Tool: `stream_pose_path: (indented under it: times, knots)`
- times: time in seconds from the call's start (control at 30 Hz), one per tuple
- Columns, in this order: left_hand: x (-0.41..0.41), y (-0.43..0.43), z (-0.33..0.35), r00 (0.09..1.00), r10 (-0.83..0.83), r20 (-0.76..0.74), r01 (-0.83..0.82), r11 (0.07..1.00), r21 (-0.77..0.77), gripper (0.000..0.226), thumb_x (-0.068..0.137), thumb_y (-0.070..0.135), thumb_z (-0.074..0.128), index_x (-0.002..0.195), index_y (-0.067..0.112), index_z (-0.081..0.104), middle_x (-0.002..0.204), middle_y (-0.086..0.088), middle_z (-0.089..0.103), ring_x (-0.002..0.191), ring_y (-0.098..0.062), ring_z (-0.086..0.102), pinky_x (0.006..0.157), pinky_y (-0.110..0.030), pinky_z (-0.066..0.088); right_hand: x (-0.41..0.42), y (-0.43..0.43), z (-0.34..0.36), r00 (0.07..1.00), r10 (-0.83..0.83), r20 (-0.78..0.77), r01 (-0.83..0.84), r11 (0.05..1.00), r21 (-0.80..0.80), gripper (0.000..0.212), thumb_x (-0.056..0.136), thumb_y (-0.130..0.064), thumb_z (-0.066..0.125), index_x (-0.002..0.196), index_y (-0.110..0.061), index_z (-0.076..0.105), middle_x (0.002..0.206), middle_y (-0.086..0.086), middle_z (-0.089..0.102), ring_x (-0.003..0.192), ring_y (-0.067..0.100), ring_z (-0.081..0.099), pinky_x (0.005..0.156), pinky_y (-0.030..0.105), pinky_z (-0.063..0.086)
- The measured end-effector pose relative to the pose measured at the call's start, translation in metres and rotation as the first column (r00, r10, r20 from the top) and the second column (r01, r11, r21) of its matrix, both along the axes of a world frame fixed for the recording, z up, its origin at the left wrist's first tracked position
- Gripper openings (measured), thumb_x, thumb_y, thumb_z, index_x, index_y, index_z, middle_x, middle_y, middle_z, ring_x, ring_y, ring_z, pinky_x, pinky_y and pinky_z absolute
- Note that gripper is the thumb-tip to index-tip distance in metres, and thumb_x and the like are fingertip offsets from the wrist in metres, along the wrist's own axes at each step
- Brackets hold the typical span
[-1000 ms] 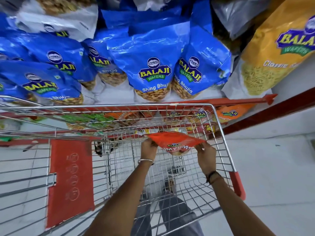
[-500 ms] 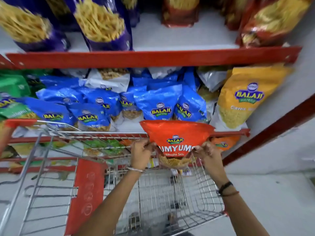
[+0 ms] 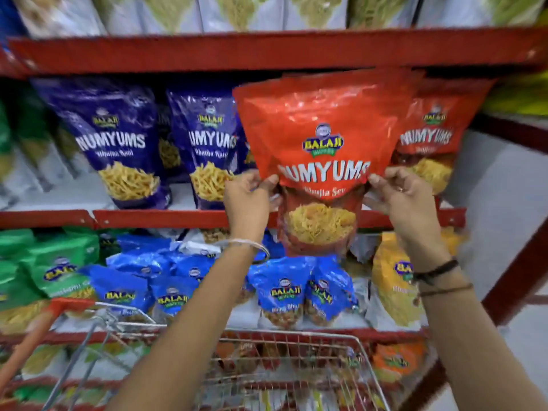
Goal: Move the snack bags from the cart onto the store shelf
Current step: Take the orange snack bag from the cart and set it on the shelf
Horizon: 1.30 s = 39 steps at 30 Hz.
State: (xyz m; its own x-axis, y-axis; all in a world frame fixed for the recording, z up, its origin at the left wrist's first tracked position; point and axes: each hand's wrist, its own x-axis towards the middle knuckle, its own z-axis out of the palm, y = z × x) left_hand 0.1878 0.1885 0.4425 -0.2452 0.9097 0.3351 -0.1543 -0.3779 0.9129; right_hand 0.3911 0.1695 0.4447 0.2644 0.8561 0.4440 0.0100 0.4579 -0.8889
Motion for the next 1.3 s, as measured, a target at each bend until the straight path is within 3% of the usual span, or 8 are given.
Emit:
stream_pose_path:
  times: [0.17,0.53,0.73,0.87,0.97,1.1,1.2,1.3]
  knots:
    - [0.022,0.046,0.039,0.996,0.023,0.082,-0.031,0.995,0.097,0.023,0.084,0.002,0.056,0.066,0.017,0.054,0.064,0.003,0.060,0.066,-0.004,0.056,0.058,-0.020,0.057,0.006,0.053,0.036,0.997,-0.068,-0.046,0.073,0.991,0.112,0.026,0.087,-0.009,0.054,0.067,-0.024,0.046,0.072,-0.002,0.053,0.073,0.009,0.054,0.065,0.027,0.056]
    - [0.055,0.156,-0.010,0.980,0.154,0.124,-0.159,0.987,0.025,0.029,0.087,0.001,0.052,0.064,0.017,0.045,0.072,0.003,0.055,0.079,-0.011,0.053,0.066,-0.014,0.055,0.021,0.175,-0.014,0.990,-0.142,0.006,0.141,0.988,0.059,0.009,0.088,-0.010,0.053,0.081,-0.013,0.048,0.091,0.010,0.058,0.079,0.004,0.059,0.073,0.025,0.058]
    - [0.058,0.204,-0.011,0.986,0.110,0.129,-0.108,0.994,-0.020,0.028,0.089,0.005,0.048,0.063,0.015,0.045,0.067,0.007,0.055,0.069,-0.003,0.051,0.078,-0.036,0.050,0.020,0.211,-0.020,0.998,-0.036,-0.058,0.037,0.999,0.015,0.002,0.091,-0.008,0.048,0.090,-0.009,0.049,0.086,-0.002,0.055,0.084,0.003,0.055,0.072,0.020,0.056]
    - [0.057,0.203,-0.015,0.962,0.227,-0.149,-0.226,0.974,0.022,0.029,0.094,0.028,0.042,0.116,0.010,0.049,0.103,-0.007,0.060,0.093,-0.020,0.056,0.085,-0.038,0.050,0.023,0.219,-0.029,0.998,-0.044,0.034,0.047,0.993,-0.108,0.036,0.092,-0.028,0.046,0.122,-0.007,0.047,0.102,-0.006,0.057,0.097,0.006,0.054,0.091,0.031,0.045]
    - [0.056,0.192,-0.031,0.971,0.048,-0.236,-0.061,0.997,-0.046,0.047,0.095,0.040,0.031,0.139,0.023,0.027,0.134,-0.002,0.047,0.118,-0.016,0.046,0.094,-0.028,0.037,0.020,0.212,-0.038,0.987,0.056,0.150,-0.005,0.948,-0.319,0.066,0.083,-0.064,0.034,0.134,-0.023,0.040,0.137,0.000,0.049,0.124,0.017,0.044,0.109,0.040,0.034]
    - [0.050,0.188,-0.048,0.925,-0.184,-0.333,0.153,0.981,-0.115,0.067,0.076,0.073,0.014,0.138,0.049,0.009,0.155,0.005,0.022,0.138,-0.017,0.029,0.116,-0.044,0.028,0.012,0.205,-0.040,0.979,0.175,0.104,-0.119,0.908,-0.401,0.075,0.081,-0.071,0.017,0.140,-0.027,0.029,0.150,0.002,0.034,0.136,0.023,0.033,0.114,0.045,0.028]
    - [0.041,0.186,-0.049,0.913,-0.288,-0.287,0.242,0.952,-0.186,0.057,0.070,0.080,0.010,0.126,0.068,0.011,0.153,0.004,0.029,0.136,-0.022,0.034,0.112,-0.052,0.033,0.012,0.198,-0.039,0.989,0.138,0.053,-0.106,0.910,-0.402,0.076,0.082,-0.068,0.014,0.139,-0.022,0.034,0.147,0.004,0.040,0.133,0.023,0.038,0.109,0.039,0.033]
    - [0.036,0.172,-0.046,0.916,-0.311,-0.253,0.261,0.942,-0.213,0.061,0.070,0.080,0.006,0.129,0.064,0.012,0.151,-0.002,0.035,0.127,-0.022,0.044,0.105,-0.046,0.040,0.013,0.183,-0.038,0.992,0.115,0.054,-0.084,0.913,-0.400,0.085,0.075,-0.075,0.018,0.135,-0.020,0.043,0.143,0.007,0.046,0.129,0.023,0.044,0.109,0.044,0.037]
